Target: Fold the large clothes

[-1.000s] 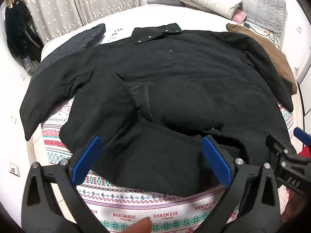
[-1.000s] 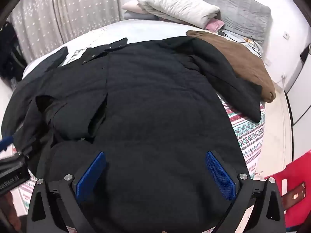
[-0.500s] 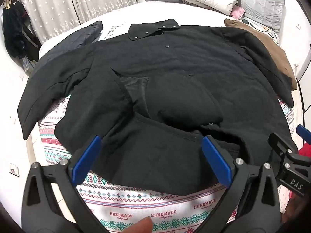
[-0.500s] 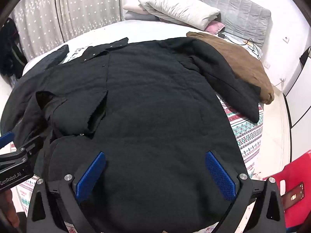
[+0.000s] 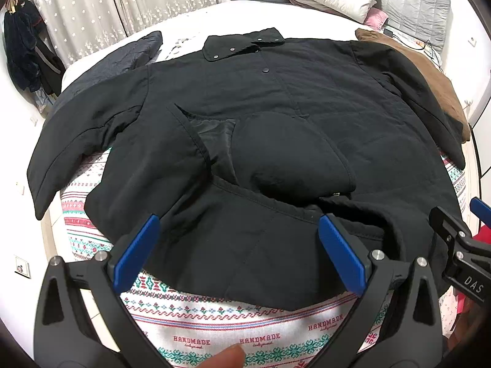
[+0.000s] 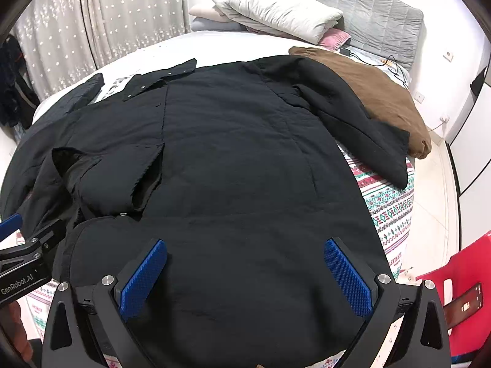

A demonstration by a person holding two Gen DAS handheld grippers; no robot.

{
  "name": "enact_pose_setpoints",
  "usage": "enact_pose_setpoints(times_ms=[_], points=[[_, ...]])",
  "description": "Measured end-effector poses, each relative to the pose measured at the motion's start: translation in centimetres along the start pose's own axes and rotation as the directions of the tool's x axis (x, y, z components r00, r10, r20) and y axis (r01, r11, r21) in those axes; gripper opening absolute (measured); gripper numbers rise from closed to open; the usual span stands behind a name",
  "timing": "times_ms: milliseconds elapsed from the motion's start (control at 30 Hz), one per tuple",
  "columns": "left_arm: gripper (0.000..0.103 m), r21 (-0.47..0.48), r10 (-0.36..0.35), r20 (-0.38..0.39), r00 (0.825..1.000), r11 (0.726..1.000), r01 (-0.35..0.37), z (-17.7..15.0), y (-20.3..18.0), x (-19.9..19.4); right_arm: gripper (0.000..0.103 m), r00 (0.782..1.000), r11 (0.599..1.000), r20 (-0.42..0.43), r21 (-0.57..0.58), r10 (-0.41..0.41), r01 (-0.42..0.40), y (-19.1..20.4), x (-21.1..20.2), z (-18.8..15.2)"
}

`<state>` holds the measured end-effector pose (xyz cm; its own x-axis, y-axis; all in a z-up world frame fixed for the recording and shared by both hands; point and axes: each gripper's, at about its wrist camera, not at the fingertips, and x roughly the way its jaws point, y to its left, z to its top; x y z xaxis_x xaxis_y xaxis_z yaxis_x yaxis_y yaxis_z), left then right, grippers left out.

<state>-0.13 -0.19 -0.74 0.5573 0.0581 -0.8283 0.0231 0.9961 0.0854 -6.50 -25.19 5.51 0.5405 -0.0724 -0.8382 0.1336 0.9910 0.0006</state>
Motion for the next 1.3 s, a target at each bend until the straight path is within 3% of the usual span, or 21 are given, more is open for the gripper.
enact_pose_setpoints(times_ms=[1300], points=[[0.103,-0.005,0.008,0.008,1.000,1.000,-0.008,-0.04,0.51,0.10,0.103,1.000,1.000,0.002,-0.001,-0.002,0.002,-0.15,0.17,-0.16]])
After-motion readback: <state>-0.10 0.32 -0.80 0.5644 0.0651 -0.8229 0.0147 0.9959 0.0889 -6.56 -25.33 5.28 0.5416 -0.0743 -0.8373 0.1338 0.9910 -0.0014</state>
